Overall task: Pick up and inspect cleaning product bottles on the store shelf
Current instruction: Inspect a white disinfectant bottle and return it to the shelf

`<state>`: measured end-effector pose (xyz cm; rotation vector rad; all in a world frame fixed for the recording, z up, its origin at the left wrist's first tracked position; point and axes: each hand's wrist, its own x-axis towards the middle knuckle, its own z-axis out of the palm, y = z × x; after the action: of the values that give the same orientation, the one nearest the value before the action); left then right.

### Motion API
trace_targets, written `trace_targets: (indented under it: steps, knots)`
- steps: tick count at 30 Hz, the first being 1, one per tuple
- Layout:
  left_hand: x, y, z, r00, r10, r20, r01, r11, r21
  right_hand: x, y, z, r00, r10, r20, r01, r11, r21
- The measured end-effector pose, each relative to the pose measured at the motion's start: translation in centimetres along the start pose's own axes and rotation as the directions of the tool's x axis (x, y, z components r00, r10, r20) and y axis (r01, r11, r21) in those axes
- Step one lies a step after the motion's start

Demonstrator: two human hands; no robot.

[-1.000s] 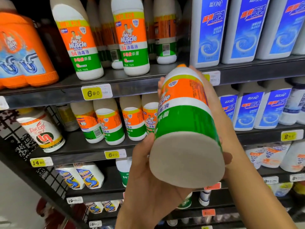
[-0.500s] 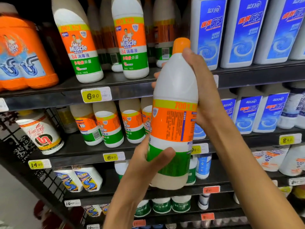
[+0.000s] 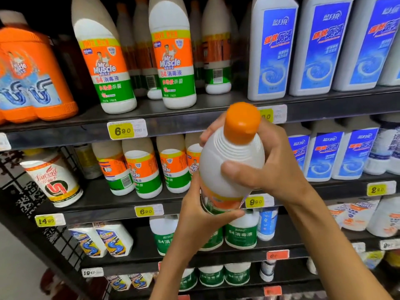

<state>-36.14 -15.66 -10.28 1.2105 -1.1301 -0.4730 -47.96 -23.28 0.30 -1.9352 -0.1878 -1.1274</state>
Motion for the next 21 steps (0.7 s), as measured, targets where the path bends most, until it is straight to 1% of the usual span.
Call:
trace_targets:
  steps: [2, 5, 7, 9, 12, 14, 16, 17, 18, 19, 21]
  knots:
    - [0.1, -0.4, 0.1, 1.0, 0.02, -0.016, -0.02, 1.0, -0.005, -0.3, 0.0, -0.2, 0.998, -0.047, 0.05, 0.048, 0.998, -0.027]
    - [0.1, -0.6, 0.0, 0.999, 0.038, 0.011, -0.038, 0.999, -0.038, -0.2, 0.2, -0.6, 0.998, -0.053, 0.042, 0.052, 0.998, 0.017]
    - [0.0, -0.3, -0.2, 0.998, 0.045, 0.047, -0.042, 0.998, -0.055, -0.1, 0.5, -1.1, 1.0, 0.003, 0.013, -0.004, 0.996, 0.092]
    - [0.0, 0.0, -0.3, 0.996, 0.055, 0.07, -0.05, 0.997, -0.06, 0.1, 1.0, -1.8, 0.995, 0.096, 0.01, -0.096, 0.97, 0.225]
    - [-0.2, 0.1, -0.2, 0.995, 0.05, 0.084, -0.04, 0.993, -0.115, 0.6, 2.2, -2.6, 0.981, 0.193, 0.026, -0.186, 0.89, 0.415]
    - [-0.5, -0.1, 0.0, 0.995, -0.002, 0.1, 0.02, 0.983, -0.182, 0.9, 3.2, -2.6, 0.976, 0.214, 0.045, -0.204, 0.819, 0.536]
    - [-0.8, -0.4, 0.0, 0.986, -0.061, 0.157, 0.1, 0.962, -0.254, 1.0, 3.9, -2.1, 0.961, 0.256, 0.107, -0.26, 0.702, 0.663]
    - [-1.0, -0.6, 0.1, 0.979, -0.078, 0.188, 0.128, 0.954, -0.271, 1.0, 4.2, -1.9, 0.952, 0.281, 0.125, -0.287, 0.666, 0.688]
    - [-1.2, -0.9, 0.1, 0.973, -0.094, 0.21, 0.152, 0.948, -0.28, 0.8, 4.5, -1.7, 0.944, 0.309, 0.114, -0.301, 0.668, 0.681]
    - [-1.3, -1.1, 0.2, 0.97, -0.108, 0.218, 0.17, 0.941, -0.292, 0.8, 4.6, -1.6, 0.938, 0.338, 0.075, -0.304, 0.698, 0.648]
    - [-1.2, -1.2, 0.3, 0.978, -0.114, 0.175, 0.162, 0.943, -0.292, 0.9, 4.4, -1.2, 0.93, 0.366, -0.044, -0.283, 0.786, 0.55]
